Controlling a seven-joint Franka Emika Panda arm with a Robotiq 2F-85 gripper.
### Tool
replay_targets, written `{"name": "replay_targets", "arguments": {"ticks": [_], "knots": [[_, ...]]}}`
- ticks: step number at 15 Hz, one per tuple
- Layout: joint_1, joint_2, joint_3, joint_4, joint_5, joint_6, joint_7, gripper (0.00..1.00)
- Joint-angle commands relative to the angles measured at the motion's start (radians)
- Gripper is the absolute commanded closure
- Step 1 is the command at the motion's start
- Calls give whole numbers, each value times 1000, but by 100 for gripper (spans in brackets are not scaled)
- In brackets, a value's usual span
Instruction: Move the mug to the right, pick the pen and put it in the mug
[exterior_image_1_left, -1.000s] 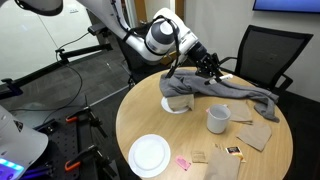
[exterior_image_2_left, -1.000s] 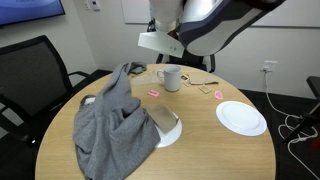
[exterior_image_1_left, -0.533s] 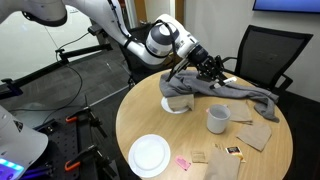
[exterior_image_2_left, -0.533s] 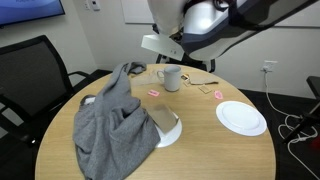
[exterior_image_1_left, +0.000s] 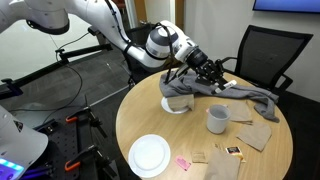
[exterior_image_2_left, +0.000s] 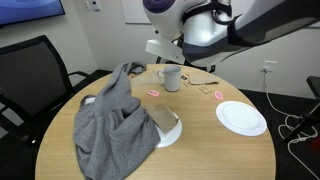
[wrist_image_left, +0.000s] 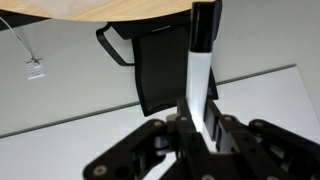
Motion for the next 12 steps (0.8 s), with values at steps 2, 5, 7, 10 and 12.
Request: {"name": "replay_targets", "arguments": {"ticks": [2, 5, 7, 10, 12], "knots": [[7, 38, -23, 33, -38, -104, 29, 95], [-3, 48, -16, 55, -61, -145, 28, 95], [-9, 57, -12, 69, -77, -166, 31, 95], [-20, 78, -6, 90, -91, -186, 36, 95], [-28, 95, -2, 105, -98, -192, 38, 95]]}}
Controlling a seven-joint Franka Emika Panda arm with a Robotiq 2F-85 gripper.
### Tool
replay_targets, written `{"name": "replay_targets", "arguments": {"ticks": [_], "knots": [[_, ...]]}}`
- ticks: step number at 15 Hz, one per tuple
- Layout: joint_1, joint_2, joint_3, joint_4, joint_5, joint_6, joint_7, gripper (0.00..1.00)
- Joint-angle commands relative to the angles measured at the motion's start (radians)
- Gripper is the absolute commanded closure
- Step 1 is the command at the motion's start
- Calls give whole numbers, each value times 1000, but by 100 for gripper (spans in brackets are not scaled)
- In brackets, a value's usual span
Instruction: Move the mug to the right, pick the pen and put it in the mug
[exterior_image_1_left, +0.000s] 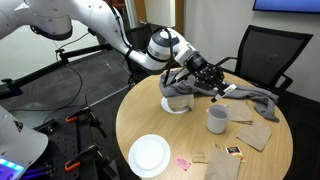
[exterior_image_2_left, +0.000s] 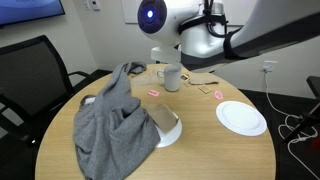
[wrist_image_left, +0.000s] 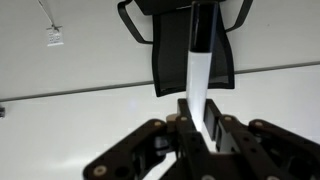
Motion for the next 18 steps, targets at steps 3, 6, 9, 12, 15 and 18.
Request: {"name": "replay_targets", "arguments": {"ticks": [3, 6, 9, 12, 15, 18], "knots": [[-37, 59, 5, 69, -44, -31, 42, 95], [-53, 87, 9, 95, -45, -29, 41, 95], [-68, 110, 15, 118, -44, -21, 40, 95], [-77, 109, 24, 127, -69, -19, 43, 95], [-83, 111, 32, 135, -85, -16, 43, 95], [-90, 111, 45, 142, -92, -14, 35, 53]]}}
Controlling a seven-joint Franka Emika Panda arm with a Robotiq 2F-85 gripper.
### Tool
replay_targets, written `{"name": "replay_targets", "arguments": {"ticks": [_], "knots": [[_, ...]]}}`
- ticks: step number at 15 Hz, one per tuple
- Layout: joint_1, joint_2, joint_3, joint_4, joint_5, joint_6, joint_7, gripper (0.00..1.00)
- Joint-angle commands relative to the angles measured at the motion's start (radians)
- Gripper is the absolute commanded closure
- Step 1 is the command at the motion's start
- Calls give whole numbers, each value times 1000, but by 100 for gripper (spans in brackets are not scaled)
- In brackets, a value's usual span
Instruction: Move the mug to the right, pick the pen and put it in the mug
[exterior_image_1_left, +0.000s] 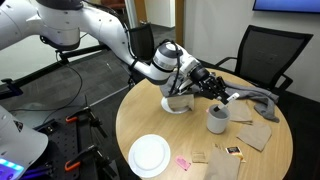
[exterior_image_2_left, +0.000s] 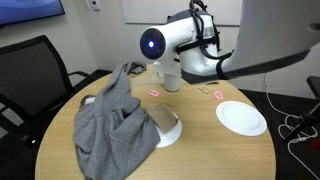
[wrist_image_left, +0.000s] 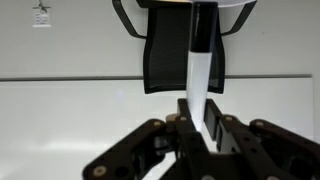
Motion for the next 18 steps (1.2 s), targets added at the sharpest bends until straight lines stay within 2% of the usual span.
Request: {"name": "replay_targets", "arguments": {"ticks": [1, 7, 13, 16, 18], "knots": [[-21, 0, 15, 28, -35, -12, 32, 47], [-20, -8, 13, 21, -24, -5, 33, 2], [11, -88, -37, -52, -20, 22, 37, 0], [11, -147, -57, -81, -22, 37, 5, 0], [-2, -217, -48, -104, -24, 66, -50, 0]]}}
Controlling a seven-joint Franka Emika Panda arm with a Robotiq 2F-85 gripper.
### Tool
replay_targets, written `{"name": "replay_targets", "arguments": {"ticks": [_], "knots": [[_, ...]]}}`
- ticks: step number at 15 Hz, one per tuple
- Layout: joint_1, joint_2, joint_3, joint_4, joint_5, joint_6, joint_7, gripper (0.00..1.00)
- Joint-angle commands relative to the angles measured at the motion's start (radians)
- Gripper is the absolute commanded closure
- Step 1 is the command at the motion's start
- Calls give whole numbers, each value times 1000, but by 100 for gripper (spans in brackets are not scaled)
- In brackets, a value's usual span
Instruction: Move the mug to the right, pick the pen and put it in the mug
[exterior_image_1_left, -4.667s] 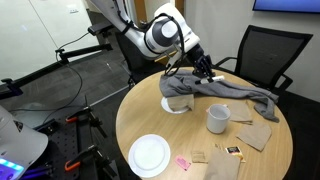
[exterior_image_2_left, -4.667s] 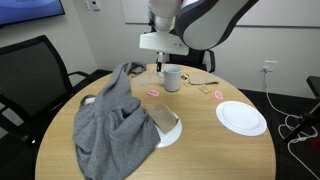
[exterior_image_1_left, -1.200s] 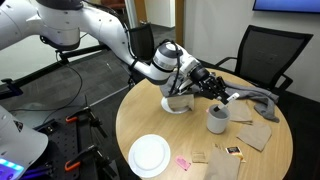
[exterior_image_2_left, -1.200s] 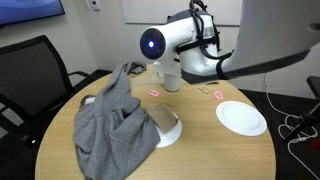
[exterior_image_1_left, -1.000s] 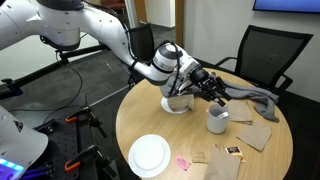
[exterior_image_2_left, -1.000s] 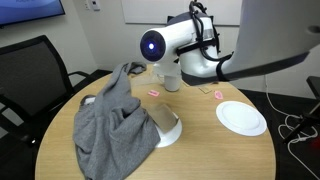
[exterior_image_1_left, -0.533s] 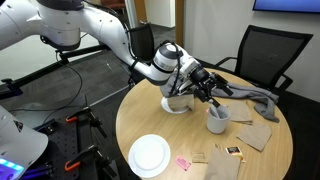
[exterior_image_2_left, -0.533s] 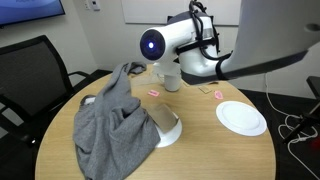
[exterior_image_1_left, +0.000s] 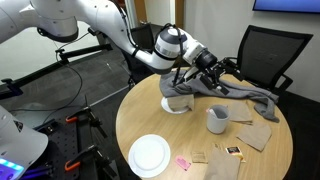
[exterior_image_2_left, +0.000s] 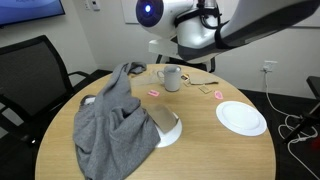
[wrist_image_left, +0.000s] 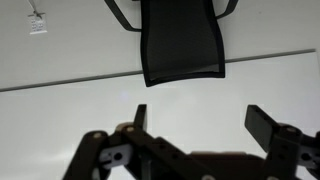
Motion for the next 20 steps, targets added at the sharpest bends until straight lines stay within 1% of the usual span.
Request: {"name": "replay_targets", "arguments": {"ticks": [1, 5, 9, 12, 16, 18, 20], "knots": [[-9, -166, 23, -84, -23, 76, -104, 0], [-36, -323, 65, -142, -15, 171, -284, 0], [-62, -485, 105, -238, -18, 248, -484, 0], [-80, -600, 138, -294, -21, 262, -643, 0], [-112, -744, 202, -346, -25, 241, -846, 0], [-140, -806, 249, -367, -27, 235, -941, 0], [-178, -855, 317, -365, -26, 207, -1029, 0]]}}
